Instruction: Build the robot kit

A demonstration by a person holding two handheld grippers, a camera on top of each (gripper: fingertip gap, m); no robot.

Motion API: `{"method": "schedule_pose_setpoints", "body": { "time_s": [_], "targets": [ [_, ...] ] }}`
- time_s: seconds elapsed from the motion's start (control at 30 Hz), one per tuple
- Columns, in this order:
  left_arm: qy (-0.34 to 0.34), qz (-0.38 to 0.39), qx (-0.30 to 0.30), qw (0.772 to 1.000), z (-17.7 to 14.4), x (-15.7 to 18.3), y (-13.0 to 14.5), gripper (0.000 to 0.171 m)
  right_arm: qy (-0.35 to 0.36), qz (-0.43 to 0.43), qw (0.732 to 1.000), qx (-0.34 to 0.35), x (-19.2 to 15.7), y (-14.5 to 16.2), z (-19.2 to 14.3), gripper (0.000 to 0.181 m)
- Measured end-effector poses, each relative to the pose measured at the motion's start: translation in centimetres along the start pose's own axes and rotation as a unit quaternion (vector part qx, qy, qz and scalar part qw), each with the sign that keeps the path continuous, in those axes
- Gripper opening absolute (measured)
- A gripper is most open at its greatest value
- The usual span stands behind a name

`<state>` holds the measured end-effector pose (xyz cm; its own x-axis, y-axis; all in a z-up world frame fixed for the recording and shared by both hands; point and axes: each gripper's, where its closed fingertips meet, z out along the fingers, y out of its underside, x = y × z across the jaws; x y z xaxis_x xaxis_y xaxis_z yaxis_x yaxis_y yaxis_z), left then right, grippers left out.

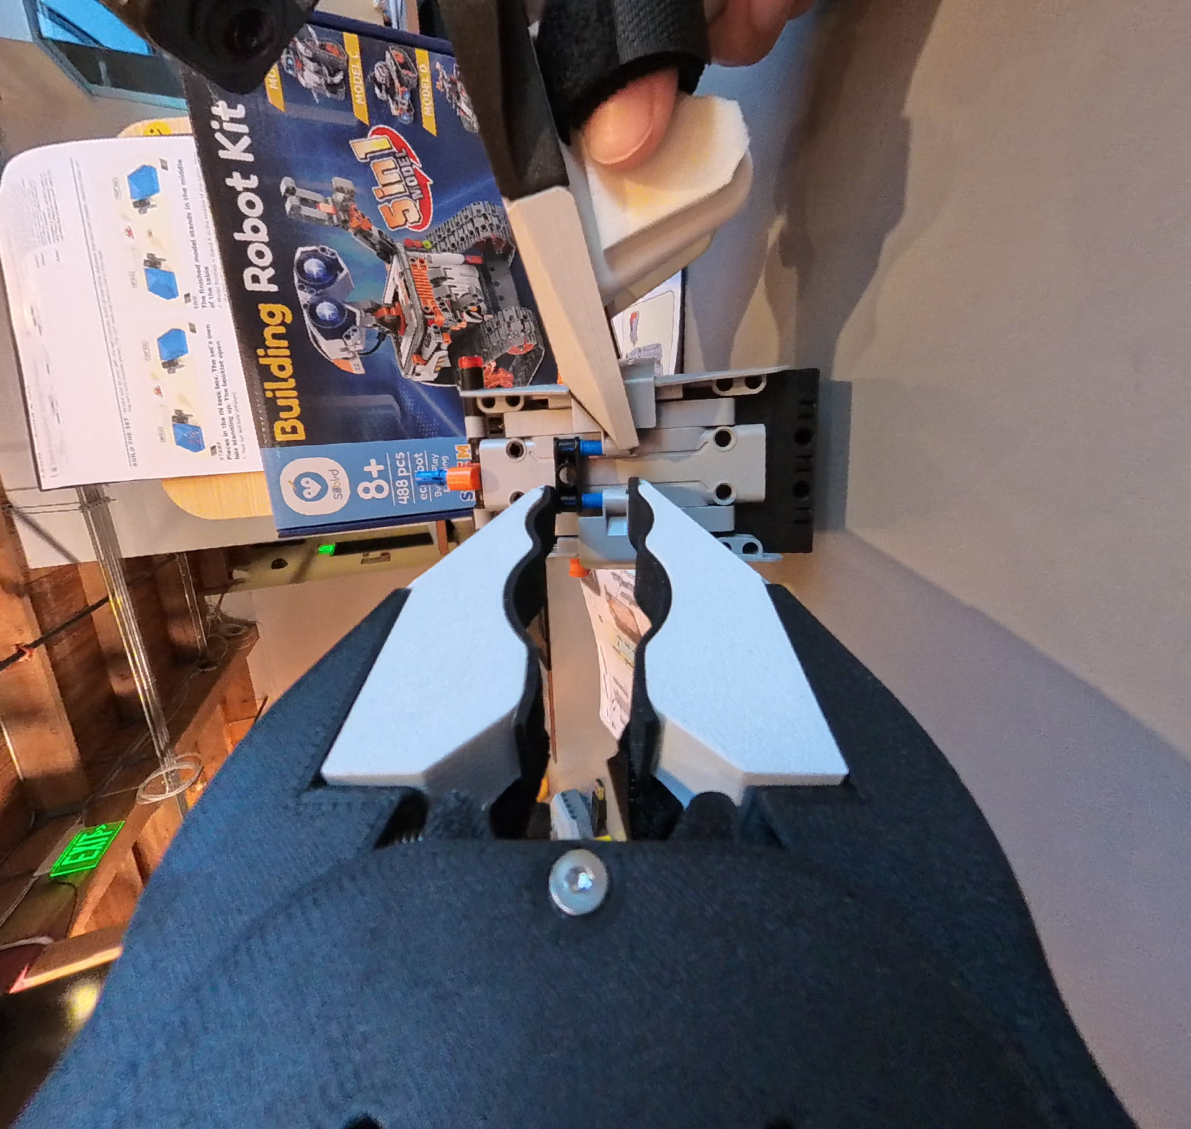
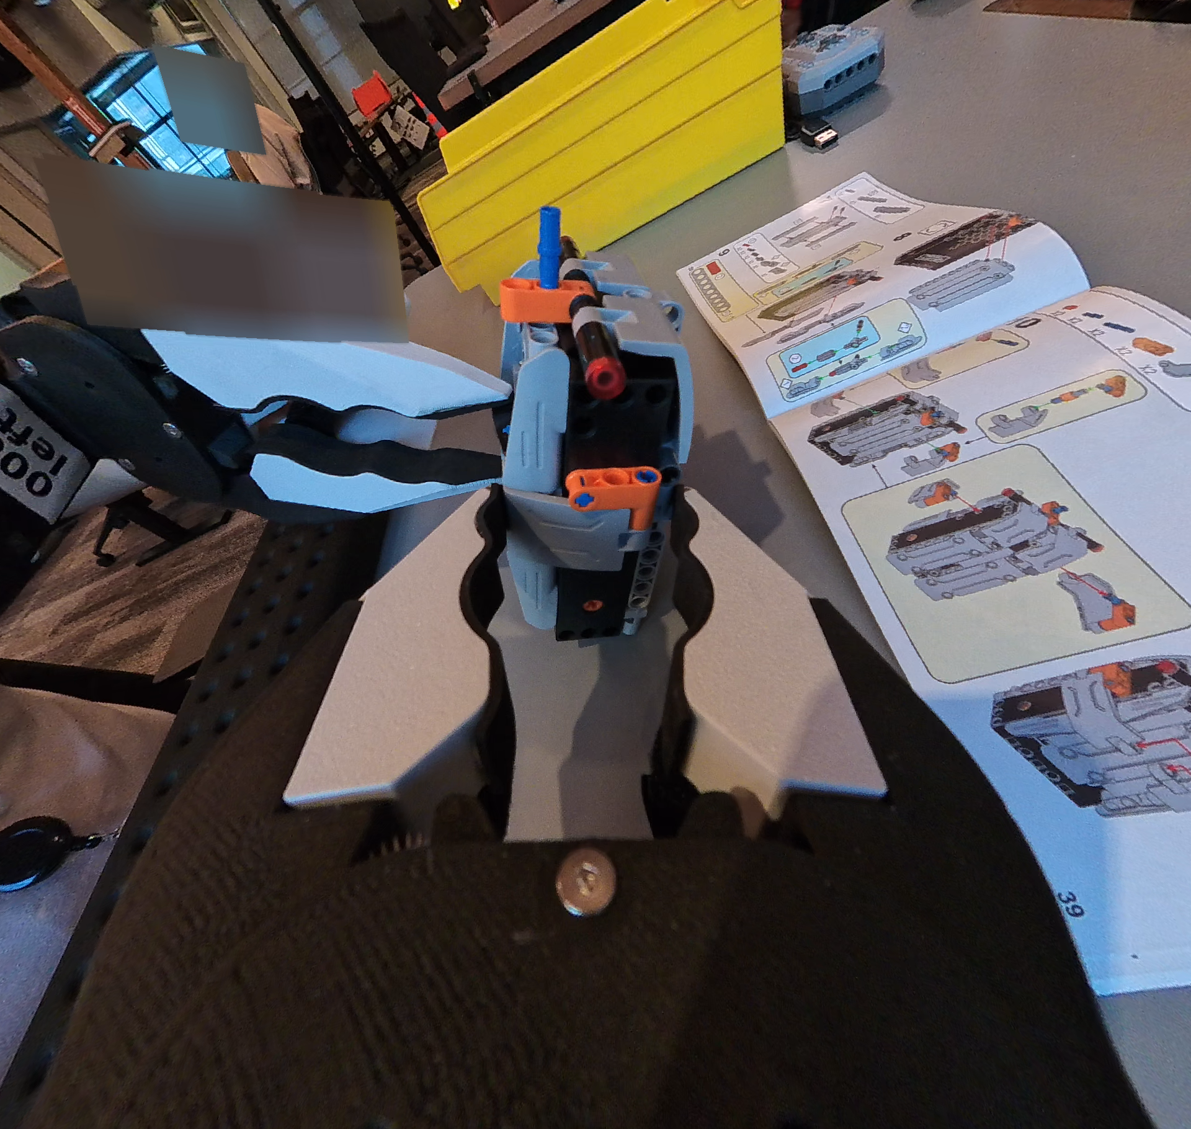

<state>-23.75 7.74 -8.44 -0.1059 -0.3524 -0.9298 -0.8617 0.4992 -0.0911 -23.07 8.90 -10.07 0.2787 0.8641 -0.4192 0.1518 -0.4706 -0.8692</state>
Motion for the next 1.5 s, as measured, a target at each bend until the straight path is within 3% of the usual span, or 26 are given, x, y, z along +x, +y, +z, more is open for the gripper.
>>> {"method": "schedule_pose_setpoints", "body": {
  "time_s": [0.33,0.6,0.73,0.83,1.5],
  "targets": [
    [0.049,-0.026,-0.01,0.998,0.01,0.1,0.4,0.024,0.001,0.0,1.0,0.001,0.02,-0.03,0.01,0.051],
    [0.076,0.013,-0.018,0.997,0.04,0.28,0.28,0.035,0.002,-0.001,1.0,-0.001,0.02,-0.01,-0.01,0.051],
    [0.078,0.033,-0.017,0.996,0.07,0.27,0.27,0.034,0.003,-0.002,1.0,-0.002,0.05,-0.01,-0.01,0.051],
    [0.069,0.041,-0.016,0.997,0.16,0.12,0.1,0.022,0.004,-0.001,1.0,-0.001,0.09,-0.01,-0.02,0.051],
    [0.053,-0.006,-0.041,0.998,0.45,-0.11,0.25,0.02,0.011,0.003,1.0,0.0,0.37,0.0,0.0,0.051]
  ]
}}
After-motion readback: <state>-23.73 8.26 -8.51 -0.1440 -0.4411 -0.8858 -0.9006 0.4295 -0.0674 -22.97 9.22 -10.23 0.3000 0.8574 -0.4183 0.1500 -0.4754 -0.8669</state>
